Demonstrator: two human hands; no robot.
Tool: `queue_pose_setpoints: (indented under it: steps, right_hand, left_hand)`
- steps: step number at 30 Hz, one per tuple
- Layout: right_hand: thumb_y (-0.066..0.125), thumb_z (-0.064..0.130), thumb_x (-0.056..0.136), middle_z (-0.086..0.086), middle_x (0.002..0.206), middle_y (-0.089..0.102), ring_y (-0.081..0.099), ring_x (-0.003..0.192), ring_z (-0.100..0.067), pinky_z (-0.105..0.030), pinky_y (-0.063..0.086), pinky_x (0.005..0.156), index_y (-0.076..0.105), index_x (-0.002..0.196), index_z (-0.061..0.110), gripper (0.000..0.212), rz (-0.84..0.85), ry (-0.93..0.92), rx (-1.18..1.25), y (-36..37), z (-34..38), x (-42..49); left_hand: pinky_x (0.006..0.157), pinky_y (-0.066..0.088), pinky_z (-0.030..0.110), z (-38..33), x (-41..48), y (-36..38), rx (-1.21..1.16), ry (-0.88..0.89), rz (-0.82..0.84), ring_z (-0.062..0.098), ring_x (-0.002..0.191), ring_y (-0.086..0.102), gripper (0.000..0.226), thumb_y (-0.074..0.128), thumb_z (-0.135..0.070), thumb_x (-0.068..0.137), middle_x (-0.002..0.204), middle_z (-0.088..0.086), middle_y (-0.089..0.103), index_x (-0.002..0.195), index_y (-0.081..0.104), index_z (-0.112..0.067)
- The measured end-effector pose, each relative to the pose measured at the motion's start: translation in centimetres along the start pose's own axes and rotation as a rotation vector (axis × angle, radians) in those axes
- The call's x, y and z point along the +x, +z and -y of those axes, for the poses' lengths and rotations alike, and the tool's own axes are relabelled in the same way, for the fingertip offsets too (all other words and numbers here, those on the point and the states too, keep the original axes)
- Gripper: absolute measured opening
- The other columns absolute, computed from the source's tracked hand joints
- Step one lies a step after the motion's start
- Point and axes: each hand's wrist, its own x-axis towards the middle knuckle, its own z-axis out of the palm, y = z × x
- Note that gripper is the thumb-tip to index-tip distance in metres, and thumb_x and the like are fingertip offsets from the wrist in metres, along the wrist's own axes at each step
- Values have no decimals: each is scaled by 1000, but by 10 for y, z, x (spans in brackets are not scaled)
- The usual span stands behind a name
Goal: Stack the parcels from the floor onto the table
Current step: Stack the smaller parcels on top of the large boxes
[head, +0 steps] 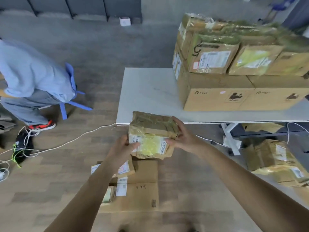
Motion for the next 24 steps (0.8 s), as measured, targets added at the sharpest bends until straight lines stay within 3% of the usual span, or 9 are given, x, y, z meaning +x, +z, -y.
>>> queue_pose_setpoints:
  steps: [3, 6, 9, 12, 15, 18, 20, 22, 24]
  right_hand:
    - [87, 54, 56, 24, 135, 46, 60, 115, 0, -28, 50, 94, 20, 134, 64, 103, 2, -68, 0, -63, 5, -34]
    - [87, 46, 64, 32, 139, 34, 56, 116, 7, -19, 50, 91, 9, 143, 60, 112, 5, -128, -41, -122, 10, -63]
    - [84, 45, 70, 38, 135, 33, 51, 111, 19, -9, 48, 81, 8, 142, 61, 106, -14, -168, -44, -171, 17, -81]
    - [82, 61, 62, 36, 138, 37, 51, 118, 12, -18, 47, 92, 11, 138, 66, 104, -80, -188, -2, -207, 28, -90]
    - [75, 72, 60, 38, 145, 30, 36, 133, 4, -29, 34, 106, 7, 140, 65, 105, -143, -231, -43, -234, 38, -88]
    - [70, 77, 60, 37, 147, 24, 29, 134, 2, -26, 30, 100, 4, 142, 62, 107, -172, -241, -112, -258, 46, -82]
    - [74, 66, 67, 29, 145, 31, 37, 131, 1, -18, 35, 94, 6, 146, 55, 104, -173, -239, -121, -272, 49, -75]
    - [77, 51, 75, 37, 131, 37, 46, 118, 15, -6, 38, 83, 7, 148, 50, 101, -186, -236, -120, -286, 53, -66]
    - [78, 44, 77, 45, 114, 36, 50, 104, 20, -3, 40, 76, 7, 148, 49, 101, -235, -204, -115, -301, 62, -55]
  left_hand:
    - [92, 52, 49, -47, -6, 51, 17, 78, 5, 13, 93, 69, 15, 64, -34, 80, 97, -10, 73, 93, 65, -42]
    - [94, 50, 50, -86, -9, 100, 14, 139, -26, 15, 97, 68, 22, 64, -36, 76, 100, -8, 73, 98, 63, -35]
    - [92, 52, 47, -120, -10, 141, -32, 176, -63, 16, 96, 68, 23, 66, -33, 76, 101, -8, 73, 99, 64, -31]
    - [84, 55, 38, -148, -4, 172, -72, 216, -80, 14, 94, 70, 19, 65, -25, 83, 99, -10, 73, 101, 65, -30]
    - [78, 56, 33, -176, 6, 193, -124, 278, -89, 15, 95, 70, 19, 59, -18, 92, 104, -10, 72, 108, 64, -27]
    - [70, 57, 31, -199, 22, 207, -240, 304, -83, 20, 95, 70, 21, 52, -12, 96, 107, -4, 72, 111, 63, -22]
    - [68, 58, 29, -212, 36, 216, -308, 302, -61, 24, 96, 70, 21, 51, -10, 97, 109, 2, 72, 114, 62, -17]
    - [74, 59, 35, -224, 53, 222, -368, 273, -31, 30, 100, 68, 21, 52, -10, 97, 112, 9, 70, 116, 60, -13]
    - [88, 55, 44, -235, 70, 228, -406, 244, 18, 33, 105, 65, 25, 53, -10, 97, 119, 13, 67, 122, 57, -9]
